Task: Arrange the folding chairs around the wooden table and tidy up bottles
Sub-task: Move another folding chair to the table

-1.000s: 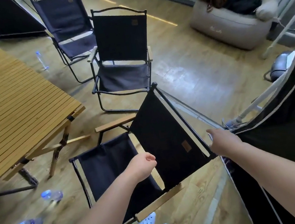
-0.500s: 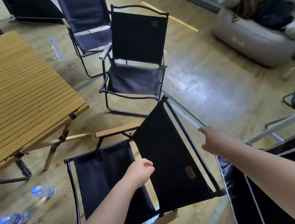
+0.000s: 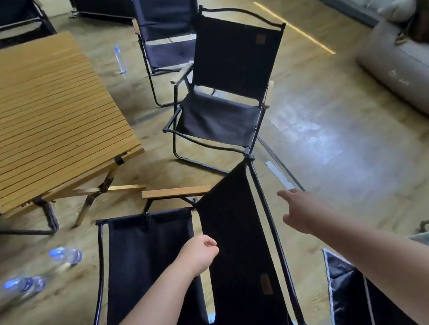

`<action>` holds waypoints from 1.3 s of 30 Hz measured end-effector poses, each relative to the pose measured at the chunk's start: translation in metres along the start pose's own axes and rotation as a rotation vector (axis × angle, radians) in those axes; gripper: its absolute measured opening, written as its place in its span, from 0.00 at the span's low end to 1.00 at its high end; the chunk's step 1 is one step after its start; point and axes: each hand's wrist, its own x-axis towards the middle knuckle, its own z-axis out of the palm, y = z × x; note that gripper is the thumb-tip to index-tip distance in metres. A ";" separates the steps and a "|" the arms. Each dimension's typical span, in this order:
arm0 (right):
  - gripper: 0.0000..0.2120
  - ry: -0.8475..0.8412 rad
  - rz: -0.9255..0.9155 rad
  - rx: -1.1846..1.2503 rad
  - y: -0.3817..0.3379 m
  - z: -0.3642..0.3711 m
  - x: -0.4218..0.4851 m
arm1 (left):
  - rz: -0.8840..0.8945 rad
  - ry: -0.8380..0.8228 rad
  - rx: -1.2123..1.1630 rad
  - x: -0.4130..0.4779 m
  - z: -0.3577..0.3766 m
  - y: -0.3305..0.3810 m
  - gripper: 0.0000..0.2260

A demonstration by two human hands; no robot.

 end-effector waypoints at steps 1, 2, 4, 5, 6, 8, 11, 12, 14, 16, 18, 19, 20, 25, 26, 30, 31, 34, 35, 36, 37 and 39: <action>0.32 -0.007 -0.026 -0.012 0.006 -0.001 0.002 | -0.012 0.015 -0.014 0.000 0.008 0.003 0.12; 0.32 -0.013 -0.056 -0.025 0.013 -0.001 0.003 | -0.024 0.033 -0.032 -0.001 0.017 0.006 0.12; 0.32 -0.018 -0.110 -0.059 0.026 0.002 0.006 | -0.051 0.063 -0.080 -0.003 0.037 0.011 0.12; 0.32 -0.022 -0.135 -0.084 0.033 0.003 0.007 | -0.070 0.078 -0.104 -0.006 0.046 0.011 0.12; 0.32 -0.032 -0.162 -0.108 0.038 0.004 0.007 | -0.091 0.093 -0.126 -0.008 0.056 0.011 0.12; 0.32 -0.049 -0.221 -0.154 0.047 0.005 0.008 | -0.126 0.121 -0.161 -0.016 0.073 0.007 0.12; 0.32 -0.048 -0.290 -0.206 0.051 0.004 0.010 | -0.175 0.161 -0.209 -0.031 0.094 0.000 0.13; 0.32 -0.045 -0.308 -0.216 0.051 0.004 0.012 | -0.192 0.176 -0.229 -0.035 0.099 -0.004 0.13; 0.32 -0.047 -0.346 -0.242 0.045 0.004 0.016 | -0.227 0.208 -0.274 -0.041 0.106 -0.011 0.14; 0.32 -0.063 -0.390 -0.268 0.035 0.001 0.023 | -0.256 0.238 -0.316 -0.045 0.107 -0.019 0.13; 0.32 -0.060 -0.431 -0.310 0.021 -0.002 0.032 | -0.272 0.267 -0.360 -0.045 0.106 -0.027 0.13; 0.32 -0.059 -0.448 -0.335 0.013 -0.004 0.037 | -0.278 0.277 -0.381 -0.046 0.105 -0.031 0.13; 0.32 -0.061 -0.465 -0.356 0.005 -0.005 0.042 | -0.285 0.282 -0.400 -0.046 0.103 -0.034 0.13; 0.32 -0.071 -0.561 -0.441 -0.042 -0.011 0.068 | -0.312 0.313 -0.485 -0.046 0.092 -0.044 0.14; 0.32 -0.087 -0.584 -0.470 -0.052 -0.011 0.073 | -0.320 0.319 -0.499 -0.045 0.090 -0.046 0.13; 0.33 -0.164 -0.654 -0.564 -0.087 -0.004 0.091 | -0.379 0.363 -0.548 -0.039 0.087 -0.050 0.12; 0.33 -0.184 -0.681 -0.582 -0.093 -0.001 0.096 | -0.396 0.378 -0.564 -0.038 0.087 -0.049 0.12; 0.33 -0.226 -0.786 -0.636 -0.106 0.008 0.118 | -0.460 0.427 -0.607 -0.030 0.094 -0.043 0.11; 0.33 -0.246 -0.827 -0.660 -0.109 0.009 0.126 | -0.491 0.460 -0.621 -0.028 0.097 -0.039 0.10; 0.33 -0.264 -0.866 -0.683 -0.110 0.012 0.135 | -0.532 0.491 -0.643 -0.024 0.102 -0.034 0.09; 0.33 -0.278 -0.899 -0.707 -0.109 0.015 0.143 | -0.563 0.517 -0.664 -0.019 0.107 -0.027 0.09; 0.33 -0.323 -0.955 -0.773 -0.104 0.017 0.157 | -0.602 0.522 -0.719 -0.009 0.122 -0.008 0.11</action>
